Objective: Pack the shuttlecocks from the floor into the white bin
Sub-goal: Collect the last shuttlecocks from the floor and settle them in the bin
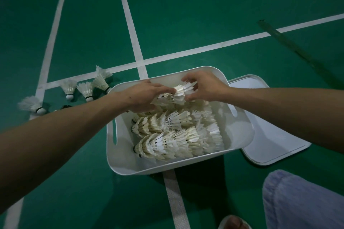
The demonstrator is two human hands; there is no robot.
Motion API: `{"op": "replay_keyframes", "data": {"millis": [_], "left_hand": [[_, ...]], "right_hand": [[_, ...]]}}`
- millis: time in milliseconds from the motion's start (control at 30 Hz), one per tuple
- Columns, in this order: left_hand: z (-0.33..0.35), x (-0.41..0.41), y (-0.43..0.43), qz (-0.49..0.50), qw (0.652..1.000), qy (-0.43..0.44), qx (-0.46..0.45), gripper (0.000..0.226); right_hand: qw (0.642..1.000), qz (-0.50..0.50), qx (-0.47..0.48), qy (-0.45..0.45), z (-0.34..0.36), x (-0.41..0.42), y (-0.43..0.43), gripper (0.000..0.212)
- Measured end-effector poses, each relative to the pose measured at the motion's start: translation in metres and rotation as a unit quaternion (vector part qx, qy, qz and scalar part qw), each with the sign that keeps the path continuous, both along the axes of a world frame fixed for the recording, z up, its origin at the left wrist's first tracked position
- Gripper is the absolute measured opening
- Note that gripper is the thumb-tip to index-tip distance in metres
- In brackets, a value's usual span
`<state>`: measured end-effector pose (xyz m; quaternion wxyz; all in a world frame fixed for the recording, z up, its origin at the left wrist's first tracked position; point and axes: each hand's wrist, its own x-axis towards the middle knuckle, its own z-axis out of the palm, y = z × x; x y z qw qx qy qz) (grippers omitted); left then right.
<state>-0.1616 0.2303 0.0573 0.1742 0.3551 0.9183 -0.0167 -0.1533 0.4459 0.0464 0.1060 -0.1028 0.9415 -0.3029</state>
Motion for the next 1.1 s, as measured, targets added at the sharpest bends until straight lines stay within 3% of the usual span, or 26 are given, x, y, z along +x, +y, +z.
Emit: {"op": "replay_keyframes", "data": {"millis": [100,267,533,700,900,1100], "left_hand": [[-0.003,0.000,-0.001,-0.005,1.000,0.007,-0.005,0.078],[-0.004,-0.003,-0.002,0.000,1.000,0.007,0.008,0.075],[-0.004,-0.004,-0.008,0.000,0.999,0.012,0.035,0.070],[-0.004,0.002,-0.007,-0.001,0.999,0.034,0.034,0.070],[-0.005,0.006,-0.004,-0.007,0.998,0.056,0.019,0.071],[0.004,0.005,0.000,-0.017,0.997,0.073,0.008,0.068]], "right_hand": [[0.997,0.042,0.032,-0.048,0.001,-0.003,0.009,0.081],[0.996,0.055,0.062,-0.022,-0.004,-0.004,0.008,0.048],[0.995,0.055,0.084,0.014,-0.010,-0.006,-0.002,0.043],[0.993,0.069,0.092,0.027,-0.007,-0.004,0.001,0.053],[0.988,0.090,0.123,0.009,0.004,0.001,0.006,0.093],[0.988,0.086,0.131,0.011,0.009,-0.001,0.012,0.099]]}}
